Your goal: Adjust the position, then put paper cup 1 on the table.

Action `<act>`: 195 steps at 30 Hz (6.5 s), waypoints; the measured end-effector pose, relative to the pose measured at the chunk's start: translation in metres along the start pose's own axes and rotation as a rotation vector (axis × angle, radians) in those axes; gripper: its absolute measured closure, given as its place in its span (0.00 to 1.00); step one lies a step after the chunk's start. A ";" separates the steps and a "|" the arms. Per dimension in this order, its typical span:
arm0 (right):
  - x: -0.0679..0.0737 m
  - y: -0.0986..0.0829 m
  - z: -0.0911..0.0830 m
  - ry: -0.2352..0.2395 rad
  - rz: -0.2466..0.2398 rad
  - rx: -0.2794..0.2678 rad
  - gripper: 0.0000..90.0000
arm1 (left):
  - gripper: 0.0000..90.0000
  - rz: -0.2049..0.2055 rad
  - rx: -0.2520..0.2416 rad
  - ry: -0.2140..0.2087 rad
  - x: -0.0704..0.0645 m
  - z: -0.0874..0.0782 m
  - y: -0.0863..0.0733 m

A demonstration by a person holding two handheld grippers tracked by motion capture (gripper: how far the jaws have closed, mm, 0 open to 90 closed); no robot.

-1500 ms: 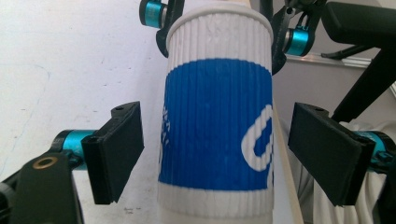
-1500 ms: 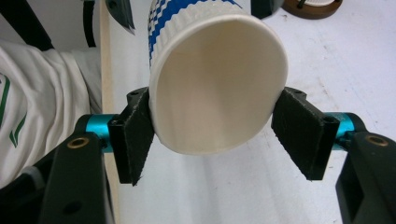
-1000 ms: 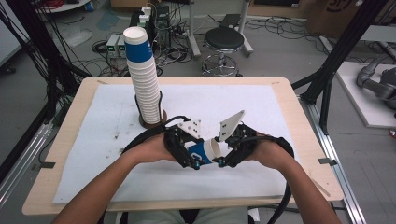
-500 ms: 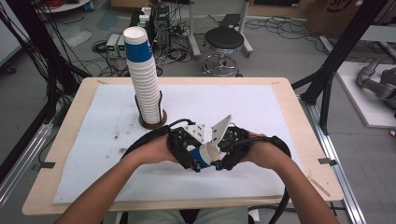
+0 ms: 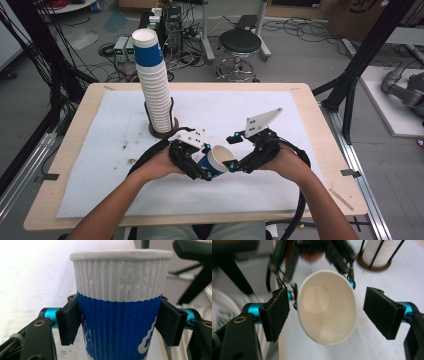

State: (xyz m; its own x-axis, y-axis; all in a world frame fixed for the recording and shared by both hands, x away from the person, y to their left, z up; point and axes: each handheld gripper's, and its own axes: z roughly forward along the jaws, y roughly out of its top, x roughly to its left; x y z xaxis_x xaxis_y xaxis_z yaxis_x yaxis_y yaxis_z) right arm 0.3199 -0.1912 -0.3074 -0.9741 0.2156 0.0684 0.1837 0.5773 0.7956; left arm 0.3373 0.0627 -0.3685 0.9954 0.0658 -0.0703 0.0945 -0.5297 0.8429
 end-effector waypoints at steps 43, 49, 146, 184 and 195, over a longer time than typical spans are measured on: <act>-0.012 -0.121 -0.032 -0.464 0.269 -0.281 0.24 | 0.30 -0.038 -0.492 0.295 0.001 -0.056 -0.057; -0.008 -0.122 -0.032 -0.474 0.251 -0.296 0.24 | 0.30 -0.043 -0.508 0.312 -0.003 -0.062 -0.061; -0.006 -0.129 -0.029 -0.487 0.238 -0.289 0.24 | 0.21 -0.504 -0.057 0.903 0.002 -0.173 -0.197; -0.008 -0.132 -0.035 -0.519 0.257 -0.294 0.24 | 0.19 -0.348 -0.529 0.829 -0.051 -0.208 -0.145; -0.010 -0.130 -0.037 -0.535 0.268 -0.268 0.24 | 0.18 -0.314 -0.567 0.775 -0.044 -0.200 -0.115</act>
State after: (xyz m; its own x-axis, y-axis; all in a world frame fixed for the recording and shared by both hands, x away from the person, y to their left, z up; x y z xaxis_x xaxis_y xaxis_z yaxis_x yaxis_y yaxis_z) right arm 0.3006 -0.2976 -0.3895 -0.6864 0.7266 0.0309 0.3042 0.2483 0.9197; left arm 0.2791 0.2897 -0.3559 0.6216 0.7714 -0.1363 0.1266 0.0729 0.9893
